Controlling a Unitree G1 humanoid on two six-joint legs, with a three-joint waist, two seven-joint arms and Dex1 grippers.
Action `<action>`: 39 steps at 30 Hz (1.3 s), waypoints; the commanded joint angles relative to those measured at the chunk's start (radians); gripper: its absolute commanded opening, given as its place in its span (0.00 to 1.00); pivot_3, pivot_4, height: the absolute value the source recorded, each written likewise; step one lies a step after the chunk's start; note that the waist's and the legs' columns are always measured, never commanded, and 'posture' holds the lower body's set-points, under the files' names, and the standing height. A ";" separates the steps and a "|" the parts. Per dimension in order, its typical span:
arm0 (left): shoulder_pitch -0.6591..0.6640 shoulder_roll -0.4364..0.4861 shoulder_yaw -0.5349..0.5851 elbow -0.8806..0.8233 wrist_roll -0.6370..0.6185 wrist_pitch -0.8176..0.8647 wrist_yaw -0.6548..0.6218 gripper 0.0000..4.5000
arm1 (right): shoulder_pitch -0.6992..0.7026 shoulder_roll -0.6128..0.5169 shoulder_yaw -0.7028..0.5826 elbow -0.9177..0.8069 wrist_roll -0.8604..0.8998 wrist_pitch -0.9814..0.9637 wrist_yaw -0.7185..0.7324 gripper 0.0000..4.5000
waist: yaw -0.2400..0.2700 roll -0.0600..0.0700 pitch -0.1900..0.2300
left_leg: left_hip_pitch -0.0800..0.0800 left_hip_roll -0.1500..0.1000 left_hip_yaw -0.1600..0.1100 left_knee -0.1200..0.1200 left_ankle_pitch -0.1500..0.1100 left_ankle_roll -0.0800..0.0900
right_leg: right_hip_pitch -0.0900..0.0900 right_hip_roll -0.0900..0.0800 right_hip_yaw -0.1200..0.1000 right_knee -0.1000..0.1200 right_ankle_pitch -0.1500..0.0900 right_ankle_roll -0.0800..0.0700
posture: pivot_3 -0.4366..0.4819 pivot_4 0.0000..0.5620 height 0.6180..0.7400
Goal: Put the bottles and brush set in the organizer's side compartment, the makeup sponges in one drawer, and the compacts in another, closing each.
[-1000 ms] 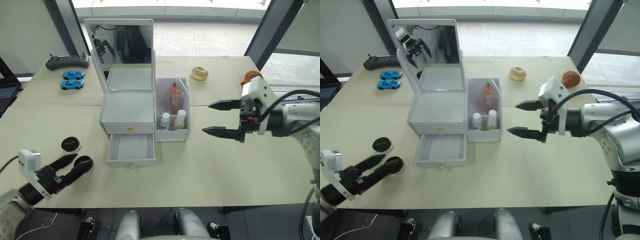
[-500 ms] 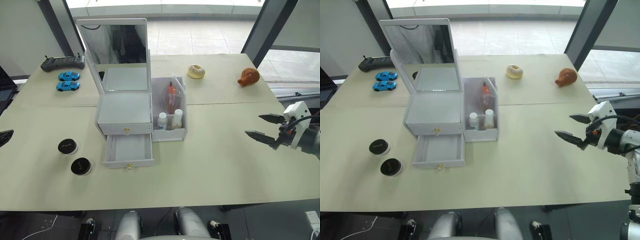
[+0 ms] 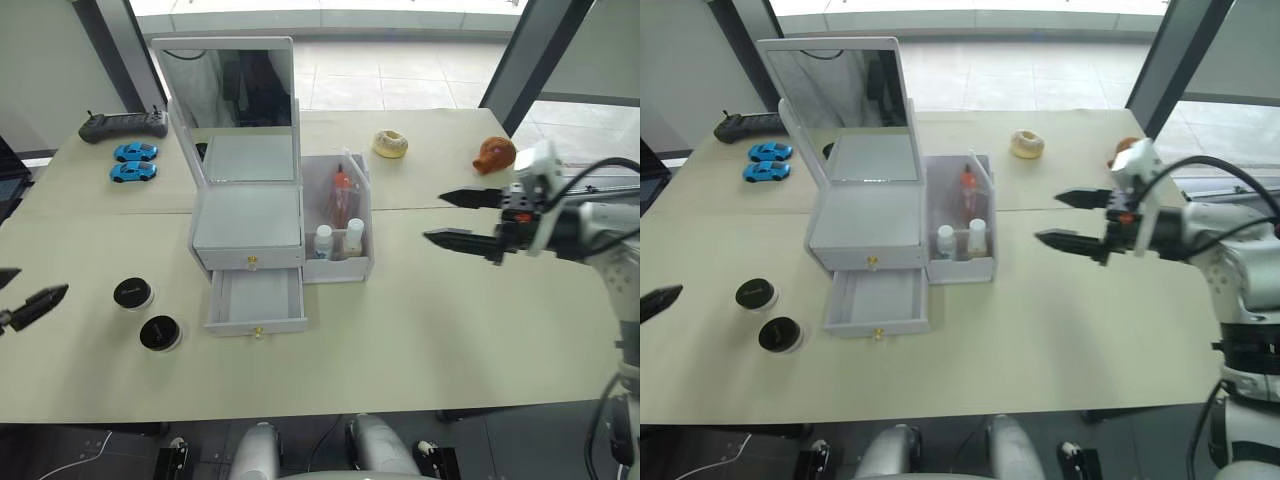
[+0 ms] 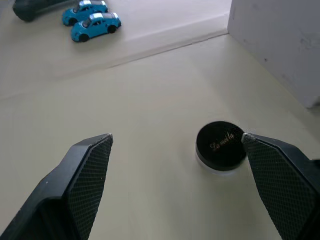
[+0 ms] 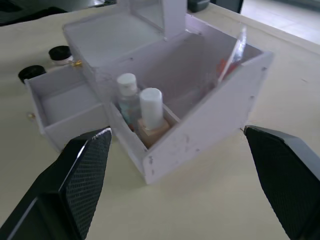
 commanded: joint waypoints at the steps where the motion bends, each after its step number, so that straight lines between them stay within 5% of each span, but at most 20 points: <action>1: 0.082 -0.058 0.058 -0.201 0.001 0.052 0.057 0.99 | -0.113 0.046 0.067 -0.074 0.012 0.013 0.030 1.00 | 0.000 0.000 0.000 | 0.000 0.000 0.000 0.000 0.000 0.000 | 0.000 -0.001 0.000 0.000 0.000 0.000 | 0.48 0.27 1.00; 10: 0.176 -0.254 0.050 -0.425 -0.119 0.203 0.157 0.99 | -0.252 0.104 0.153 -0.150 0.086 0.055 0.188 1.00 | 0.014 -0.001 -0.001 | 0.000 -0.003 -0.003 0.000 0.000 0.000 | 0.001 -0.007 -0.003 -0.001 0.000 0.000 | 0.48 0.27 1.00; 17: 0.169 -0.293 -0.143 -0.475 -0.039 0.178 0.205 0.99 | -0.200 0.040 0.122 -0.242 0.116 0.047 0.267 1.00 | 0.014 -0.004 -0.002 | 0.000 -0.006 -0.002 0.001 0.000 0.000 | 0.002 -0.010 -0.004 -0.002 0.000 0.000 | 0.48 0.27 1.00; 30: -0.004 -0.310 -0.365 -0.384 0.063 0.147 0.288 0.99 | -0.145 -0.017 0.091 -0.292 0.107 0.095 0.139 1.00 | 0.012 -0.005 -0.004 | -0.001 -0.005 -0.002 0.002 0.000 0.000 | 0.002 -0.004 -0.002 -0.001 0.001 0.000 | 0.48 0.27 1.00; 36: -0.009 -0.306 -0.353 -0.334 0.079 0.139 0.295 0.66 | -0.144 -0.015 0.099 -0.296 0.109 0.131 0.085 1.00 | 0.014 -0.005 -0.004 | -0.001 -0.004 -0.003 0.002 0.000 0.000 | 0.002 -0.003 -0.002 -0.001 0.000 0.000 | 0.48 0.27 1.00; 39: -0.021 -0.310 -0.352 -0.329 0.070 0.134 0.293 0.65 | -0.151 -0.004 0.105 -0.289 0.101 0.128 0.066 1.00 | 0.013 -0.005 -0.004 | -0.001 -0.004 -0.003 0.002 0.000 0.000 | 0.002 -0.003 -0.002 -0.001 0.000 0.000 | 0.48 0.27 1.00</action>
